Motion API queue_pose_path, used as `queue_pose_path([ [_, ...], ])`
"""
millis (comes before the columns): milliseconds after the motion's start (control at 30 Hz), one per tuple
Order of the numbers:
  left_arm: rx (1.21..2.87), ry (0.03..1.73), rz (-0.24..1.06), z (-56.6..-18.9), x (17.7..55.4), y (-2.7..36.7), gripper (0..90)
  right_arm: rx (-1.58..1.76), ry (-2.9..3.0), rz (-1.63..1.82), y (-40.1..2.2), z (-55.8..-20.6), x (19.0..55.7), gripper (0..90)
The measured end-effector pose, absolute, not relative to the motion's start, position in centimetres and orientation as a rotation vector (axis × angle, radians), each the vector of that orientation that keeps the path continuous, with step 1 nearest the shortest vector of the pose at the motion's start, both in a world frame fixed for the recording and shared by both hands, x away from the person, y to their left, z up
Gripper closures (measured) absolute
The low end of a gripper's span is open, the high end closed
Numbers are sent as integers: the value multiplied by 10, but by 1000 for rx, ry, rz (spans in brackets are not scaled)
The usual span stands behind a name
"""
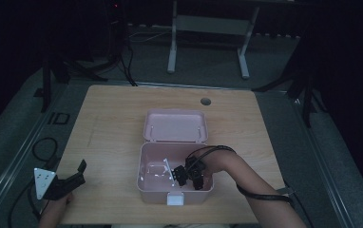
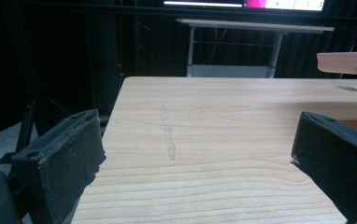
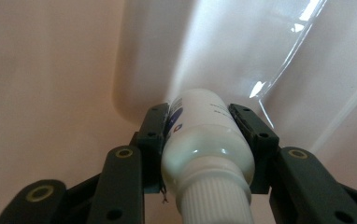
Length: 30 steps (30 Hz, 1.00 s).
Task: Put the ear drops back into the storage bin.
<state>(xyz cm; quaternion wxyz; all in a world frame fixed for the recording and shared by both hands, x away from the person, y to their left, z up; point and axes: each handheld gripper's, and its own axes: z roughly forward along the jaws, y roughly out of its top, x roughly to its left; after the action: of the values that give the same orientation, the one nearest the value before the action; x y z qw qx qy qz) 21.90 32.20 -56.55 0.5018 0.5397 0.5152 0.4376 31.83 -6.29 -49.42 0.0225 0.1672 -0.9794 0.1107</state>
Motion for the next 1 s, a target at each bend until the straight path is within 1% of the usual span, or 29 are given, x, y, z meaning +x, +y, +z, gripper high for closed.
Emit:
queue_pose_path([
  [133, 1304, 1245, 1057, -565, 219, 322, 24, 480, -3028, 336, -63, -493, 320, 568],
  [433, 1305, 1244, 1057, -565, 219, 322, 24, 449, -3048, 282, -65, -481, 322, 571],
  [767, 1306, 1244, 1058, -565, 219, 322, 24, 439, -3098, 209, -67, -458, 324, 571],
  [1000, 1308, 1243, 1059, -565, 219, 322, 24, 432, -3138, 100, -72, -430, 322, 565],
])
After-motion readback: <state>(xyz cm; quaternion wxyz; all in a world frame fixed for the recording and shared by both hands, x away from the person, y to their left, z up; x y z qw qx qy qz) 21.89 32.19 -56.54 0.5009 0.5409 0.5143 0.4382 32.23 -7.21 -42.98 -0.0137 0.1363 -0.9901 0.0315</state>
